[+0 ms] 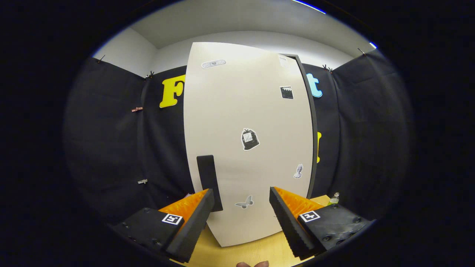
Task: Open the shoe cabinet door, grab the shoes and put them into the shoe cabinet, then close the shoe cabinet door.
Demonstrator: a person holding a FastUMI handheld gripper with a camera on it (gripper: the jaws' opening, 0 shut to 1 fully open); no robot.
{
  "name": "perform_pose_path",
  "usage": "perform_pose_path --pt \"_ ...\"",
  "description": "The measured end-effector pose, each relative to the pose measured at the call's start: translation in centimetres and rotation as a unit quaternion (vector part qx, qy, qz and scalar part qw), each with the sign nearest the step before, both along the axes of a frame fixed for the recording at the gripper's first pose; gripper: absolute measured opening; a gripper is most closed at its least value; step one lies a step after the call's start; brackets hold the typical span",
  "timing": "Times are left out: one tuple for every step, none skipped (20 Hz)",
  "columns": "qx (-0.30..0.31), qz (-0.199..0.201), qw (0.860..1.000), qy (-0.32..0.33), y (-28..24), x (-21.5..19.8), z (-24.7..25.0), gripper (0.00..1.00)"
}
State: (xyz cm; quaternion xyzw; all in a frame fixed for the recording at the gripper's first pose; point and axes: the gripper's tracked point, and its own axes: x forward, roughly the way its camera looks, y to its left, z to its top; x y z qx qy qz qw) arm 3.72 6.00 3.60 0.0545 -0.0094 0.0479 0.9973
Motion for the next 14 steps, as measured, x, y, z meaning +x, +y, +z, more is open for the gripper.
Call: perform_pose_path --pt "0.002 -0.002 1.000 0.000 -0.09 0.01 0.03 0.98" --pt "0.003 -0.004 1.000 0.001 -0.21 -0.01 -0.03 0.98" --pt "0.004 -0.006 1.000 0.002 -0.28 -0.03 -0.05 0.98" --pt "0.005 -0.008 1.000 0.003 -0.37 -0.03 -0.09 0.98" --pt "0.005 -0.009 1.000 0.004 -0.41 -0.07 -0.13 0.98" --pt "0.006 -0.010 1.000 0.004 -0.43 -0.08 -0.19 0.98" --pt "0.007 -0.011 1.000 0.006 -0.48 -0.13 -0.22 0.98" --pt "0.007 -0.012 1.000 0.006 -0.56 -0.16 -0.23 0.98" --pt "0.008 -0.013 1.000 0.005 -0.59 -0.19 -0.21 0.98" --pt "0.008 -0.014 1.000 0.006 -0.63 -0.28 -0.20 0.98" --pt "0.009 -0.014 1.000 0.005 -0.66 -0.30 -0.18 0.98" --pt "0.009 -0.016 1.000 0.004 -0.74 -0.36 -0.14 0.98" --pt "0.008 -0.017 1.000 0.003 -0.78 -0.39 -0.11 0.98" --pt "0.008 -0.018 1.000 0.002 -0.84 -0.41 -0.09 0.98"
